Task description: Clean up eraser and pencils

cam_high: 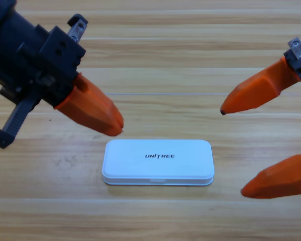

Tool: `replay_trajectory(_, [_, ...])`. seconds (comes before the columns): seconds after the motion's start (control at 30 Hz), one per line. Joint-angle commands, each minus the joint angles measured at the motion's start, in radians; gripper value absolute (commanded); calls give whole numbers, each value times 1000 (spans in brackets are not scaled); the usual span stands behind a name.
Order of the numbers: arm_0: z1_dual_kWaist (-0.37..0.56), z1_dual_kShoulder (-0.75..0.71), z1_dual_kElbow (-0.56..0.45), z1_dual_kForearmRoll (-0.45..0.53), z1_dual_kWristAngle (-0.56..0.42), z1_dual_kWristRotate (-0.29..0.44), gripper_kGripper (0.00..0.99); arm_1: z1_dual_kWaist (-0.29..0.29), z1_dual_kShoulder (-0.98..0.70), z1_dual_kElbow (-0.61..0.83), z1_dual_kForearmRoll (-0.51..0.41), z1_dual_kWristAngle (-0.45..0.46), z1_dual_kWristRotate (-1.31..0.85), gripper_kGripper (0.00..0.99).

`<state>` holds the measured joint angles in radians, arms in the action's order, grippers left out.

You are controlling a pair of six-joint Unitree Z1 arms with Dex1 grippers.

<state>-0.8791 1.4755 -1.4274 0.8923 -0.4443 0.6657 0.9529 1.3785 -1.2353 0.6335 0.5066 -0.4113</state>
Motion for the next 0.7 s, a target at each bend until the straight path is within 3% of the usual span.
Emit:
replay_trajectory(0.03, [-23,28,33,16,-1,-21,856,7,36,31,-12,1,12,988])
replay_trajectory(0.07, [-21,26,35,17,-1,-35,977,7,36,31,-12,1,12,988])
replay_trajectory(0.1, [-21,25,38,17,1,-63,990,7,36,33,-12,1,12,988])
replay_trajectory(0.17, [-21,23,39,17,1,-103,990,7,37,31,-12,1,12,988])
replay_trajectory(0.53, [-21,-3,53,5,-2,-110,990,7,45,30,-12,1,12,988])
replay_trajectory(0.7, [-21,-27,65,-61,147,-155,990,7,45,30,-12,1,14,988])
